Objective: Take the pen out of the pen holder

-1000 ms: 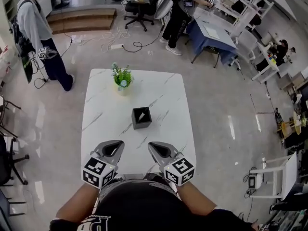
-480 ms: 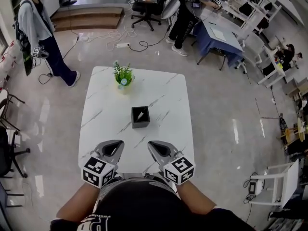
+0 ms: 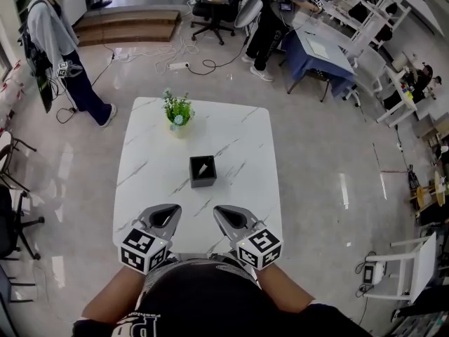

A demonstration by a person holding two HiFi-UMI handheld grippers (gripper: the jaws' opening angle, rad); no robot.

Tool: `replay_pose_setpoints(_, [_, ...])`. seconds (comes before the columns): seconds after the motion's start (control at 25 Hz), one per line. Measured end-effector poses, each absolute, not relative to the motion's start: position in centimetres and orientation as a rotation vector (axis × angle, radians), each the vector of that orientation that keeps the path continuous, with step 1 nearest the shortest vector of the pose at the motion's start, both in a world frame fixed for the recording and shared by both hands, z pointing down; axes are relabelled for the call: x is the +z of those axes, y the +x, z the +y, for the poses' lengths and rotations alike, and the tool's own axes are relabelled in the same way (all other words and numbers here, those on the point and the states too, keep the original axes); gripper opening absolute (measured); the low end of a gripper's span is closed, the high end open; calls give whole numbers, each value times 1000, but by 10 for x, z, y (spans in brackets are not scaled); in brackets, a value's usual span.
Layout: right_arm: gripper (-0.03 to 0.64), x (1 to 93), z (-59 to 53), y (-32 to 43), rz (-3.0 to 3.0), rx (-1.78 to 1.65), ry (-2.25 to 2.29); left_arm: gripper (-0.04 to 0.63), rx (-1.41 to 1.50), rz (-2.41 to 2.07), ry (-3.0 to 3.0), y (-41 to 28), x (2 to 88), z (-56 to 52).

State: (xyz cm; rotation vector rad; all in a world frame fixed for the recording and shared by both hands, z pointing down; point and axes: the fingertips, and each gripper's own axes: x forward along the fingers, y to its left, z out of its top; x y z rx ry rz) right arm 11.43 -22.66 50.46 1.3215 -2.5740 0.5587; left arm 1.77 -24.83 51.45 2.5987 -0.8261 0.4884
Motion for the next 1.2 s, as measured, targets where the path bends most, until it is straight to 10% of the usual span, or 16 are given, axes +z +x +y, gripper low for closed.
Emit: replay_pose_setpoints(1.2, [92, 498, -222, 109, -2581, 488, 1329, 57, 493, -805, 2610, 17, 513, -241])
